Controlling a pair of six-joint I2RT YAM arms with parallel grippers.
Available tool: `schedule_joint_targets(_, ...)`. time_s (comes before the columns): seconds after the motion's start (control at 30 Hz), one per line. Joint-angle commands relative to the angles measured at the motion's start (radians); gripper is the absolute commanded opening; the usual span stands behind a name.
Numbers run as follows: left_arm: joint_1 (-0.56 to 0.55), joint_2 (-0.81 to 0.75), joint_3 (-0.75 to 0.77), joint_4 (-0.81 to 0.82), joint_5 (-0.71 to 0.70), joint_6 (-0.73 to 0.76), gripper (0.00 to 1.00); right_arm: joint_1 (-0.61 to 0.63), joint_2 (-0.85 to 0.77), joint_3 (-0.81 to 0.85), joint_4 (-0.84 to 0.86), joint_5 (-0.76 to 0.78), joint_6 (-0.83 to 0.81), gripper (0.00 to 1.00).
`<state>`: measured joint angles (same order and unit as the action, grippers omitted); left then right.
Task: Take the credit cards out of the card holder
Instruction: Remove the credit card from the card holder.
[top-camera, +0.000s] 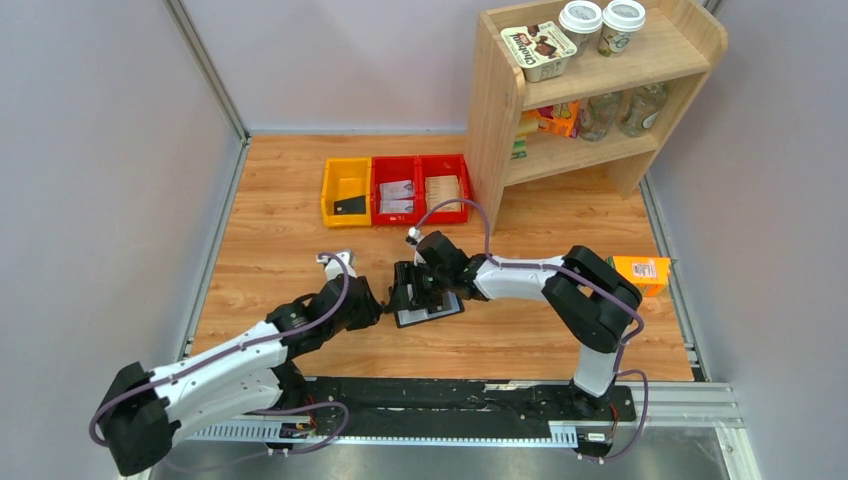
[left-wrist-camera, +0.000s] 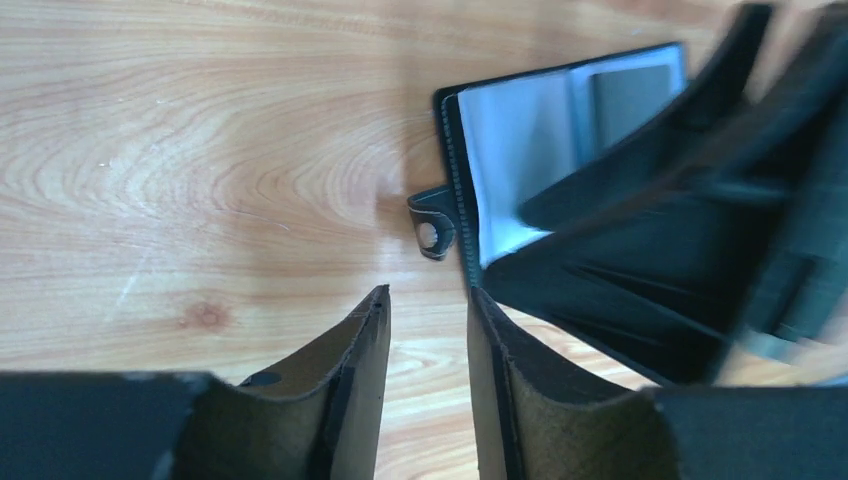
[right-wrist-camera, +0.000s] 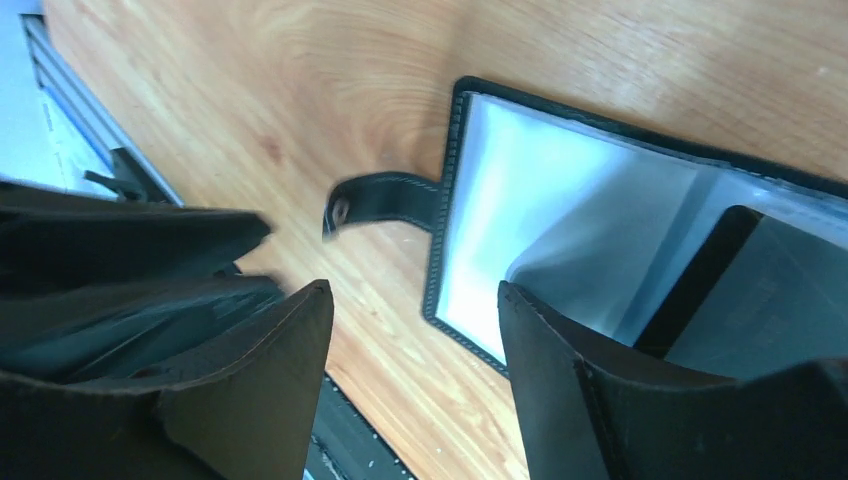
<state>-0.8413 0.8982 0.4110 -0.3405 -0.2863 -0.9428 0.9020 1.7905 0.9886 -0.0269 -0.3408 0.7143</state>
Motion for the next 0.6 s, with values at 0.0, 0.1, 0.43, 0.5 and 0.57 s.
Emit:
schedule_joint_targets(0.0, 0.005, -0.172, 0.003, -0.086, -0.025, -0.04, 0.45, 0.003, 0.055, 0.032, 0.018, -0.02, 0.023, 0.66)
schedule_joint_targets(0.1, 0.007, -0.292, 0.017, -0.15, -0.034, -0.048, 0.5, 0.003, 0.069, 0.041, 0.016, -0.026, 0.027, 0.64)
schedule_joint_targets(0.43, 0.008, -0.285, 0.167, -0.125, 0.013, -0.04, 0.52, -0.012, -0.121, 0.116, -0.168, 0.146, -0.081, 0.67)
schedule_joint_targets(0.5, 0.007, -0.227, 0.214, -0.098, 0.038, -0.027, 0.52, -0.032, -0.172, 0.105, -0.198, 0.189, -0.096, 0.67)
schedule_joint_targets(0.57, 0.008, -0.159, 0.265, -0.068, 0.073, -0.022, 0.51, -0.055, -0.216, 0.085, -0.226, 0.226, -0.104, 0.67)
